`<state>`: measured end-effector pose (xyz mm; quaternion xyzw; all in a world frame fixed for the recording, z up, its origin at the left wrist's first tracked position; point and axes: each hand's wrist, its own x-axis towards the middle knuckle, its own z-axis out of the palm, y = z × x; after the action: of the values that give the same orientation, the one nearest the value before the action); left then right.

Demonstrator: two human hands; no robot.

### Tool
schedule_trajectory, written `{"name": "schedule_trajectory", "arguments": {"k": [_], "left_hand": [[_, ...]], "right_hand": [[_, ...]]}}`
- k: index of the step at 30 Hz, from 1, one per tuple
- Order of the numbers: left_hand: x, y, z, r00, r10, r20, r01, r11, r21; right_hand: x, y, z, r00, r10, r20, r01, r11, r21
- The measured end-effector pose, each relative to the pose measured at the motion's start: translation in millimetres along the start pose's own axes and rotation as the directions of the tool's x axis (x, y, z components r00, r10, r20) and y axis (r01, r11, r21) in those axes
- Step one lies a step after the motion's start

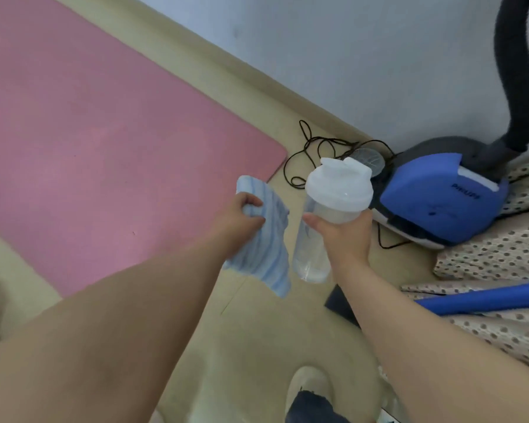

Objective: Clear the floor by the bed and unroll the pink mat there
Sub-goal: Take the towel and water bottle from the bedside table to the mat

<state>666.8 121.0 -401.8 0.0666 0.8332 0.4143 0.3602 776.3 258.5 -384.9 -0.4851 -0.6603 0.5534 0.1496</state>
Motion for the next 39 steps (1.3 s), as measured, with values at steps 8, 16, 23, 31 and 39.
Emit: {"name": "schedule_trajectory", "arguments": {"k": [8, 16, 23, 31, 39], "left_hand": [[91, -125, 33, 0.987, 0.030, 0.156, -0.019, 0.997, -0.071], [95, -227, 29, 0.954, -0.061, 0.293, 0.142, 0.954, -0.265], [85, -285, 19, 0.957, -0.109, 0.270, 0.149, 0.980, -0.130], [91, -324, 17, 0.895, -0.438, 0.090, 0.434, 0.899, 0.061], [92, -311, 35, 0.961, -0.263, 0.086, 0.189, 0.852, 0.488]], "right_hand": [[44, 128, 87, 0.998, -0.057, -0.029, 0.057, 0.998, -0.004], [49, 188, 128, 0.995, -0.079, -0.059, 0.077, 0.996, -0.037], [44, 194, 141, 0.994, -0.111, 0.023, 0.112, 0.991, -0.079], [47, 200, 137, 0.993, -0.115, 0.017, 0.116, 0.991, -0.067], [60, 204, 140, 0.995, -0.104, 0.009, 0.104, 0.993, -0.060]]}}
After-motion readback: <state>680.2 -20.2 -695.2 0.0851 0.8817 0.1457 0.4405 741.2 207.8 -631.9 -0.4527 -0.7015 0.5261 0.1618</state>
